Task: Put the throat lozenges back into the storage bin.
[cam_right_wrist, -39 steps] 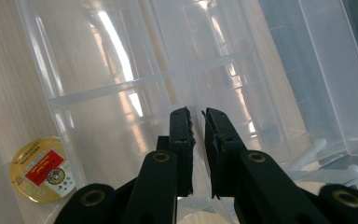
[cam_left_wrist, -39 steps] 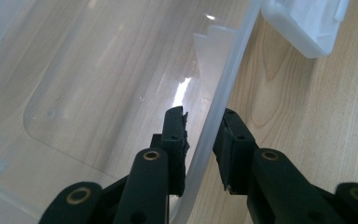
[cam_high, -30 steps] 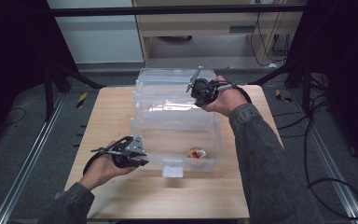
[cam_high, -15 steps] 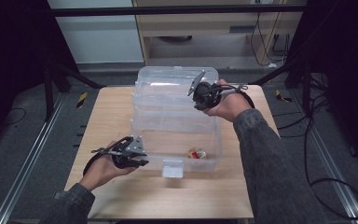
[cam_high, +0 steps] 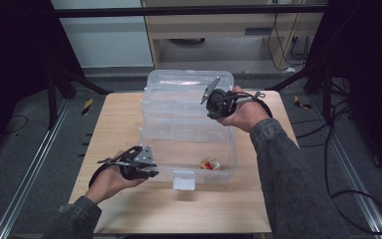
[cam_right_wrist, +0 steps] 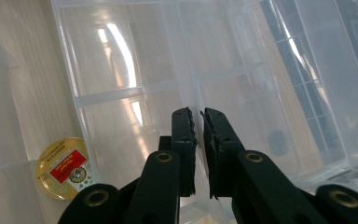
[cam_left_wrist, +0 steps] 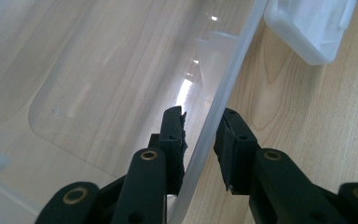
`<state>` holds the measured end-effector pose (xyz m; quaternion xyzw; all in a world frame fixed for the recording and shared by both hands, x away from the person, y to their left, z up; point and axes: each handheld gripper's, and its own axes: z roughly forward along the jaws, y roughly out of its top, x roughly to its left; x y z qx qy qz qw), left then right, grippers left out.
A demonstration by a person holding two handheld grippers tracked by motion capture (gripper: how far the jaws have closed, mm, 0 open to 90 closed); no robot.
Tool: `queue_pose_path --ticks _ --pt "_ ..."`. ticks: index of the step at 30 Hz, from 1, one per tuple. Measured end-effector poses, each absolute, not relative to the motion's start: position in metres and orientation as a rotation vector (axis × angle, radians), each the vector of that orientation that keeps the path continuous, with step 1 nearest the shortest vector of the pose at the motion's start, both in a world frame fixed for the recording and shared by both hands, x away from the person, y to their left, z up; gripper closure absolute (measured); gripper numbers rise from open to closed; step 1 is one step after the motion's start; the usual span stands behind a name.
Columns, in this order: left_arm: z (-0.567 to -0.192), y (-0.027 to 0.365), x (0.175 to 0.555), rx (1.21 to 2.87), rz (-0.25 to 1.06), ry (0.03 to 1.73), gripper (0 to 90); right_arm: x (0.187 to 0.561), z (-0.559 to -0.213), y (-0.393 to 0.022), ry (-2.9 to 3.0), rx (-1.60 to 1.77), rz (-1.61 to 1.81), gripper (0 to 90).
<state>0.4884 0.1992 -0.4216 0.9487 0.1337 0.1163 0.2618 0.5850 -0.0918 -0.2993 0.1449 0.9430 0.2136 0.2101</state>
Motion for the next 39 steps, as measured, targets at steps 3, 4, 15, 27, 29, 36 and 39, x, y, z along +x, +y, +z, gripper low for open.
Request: queue_pose_path --ticks 3,4,15,27,29,36,39 --pt "-0.422 0.199 0.488 2.565 0.318 0.361 72.1 0.581 -0.299 -0.093 2.62 0.397 0.602 83.5" --pt "-0.422 0.199 0.488 2.564 0.319 0.363 72.1 0.579 -0.299 -0.093 2.617 0.4 0.604 83.5" --pt "-0.421 0.198 0.487 2.565 0.326 0.364 71.8 0.566 -0.3 -0.095 2.603 0.378 0.623 83.5" --pt "-0.422 0.199 0.486 2.559 0.331 0.368 71.3 0.549 -0.302 -0.095 2.591 0.34 0.618 83.7" --pt "-0.422 0.199 0.486 2.557 0.33 0.369 71.3 0.547 -0.302 -0.095 2.59 0.336 0.616 83.6" --pt "-0.422 0.199 0.486 2.555 0.331 0.369 71.2 0.542 -0.304 -0.095 2.584 0.331 0.623 83.6" --pt "-0.421 0.199 0.486 2.556 0.334 0.369 71.2 0.539 -0.304 -0.095 2.582 0.325 0.625 83.6"
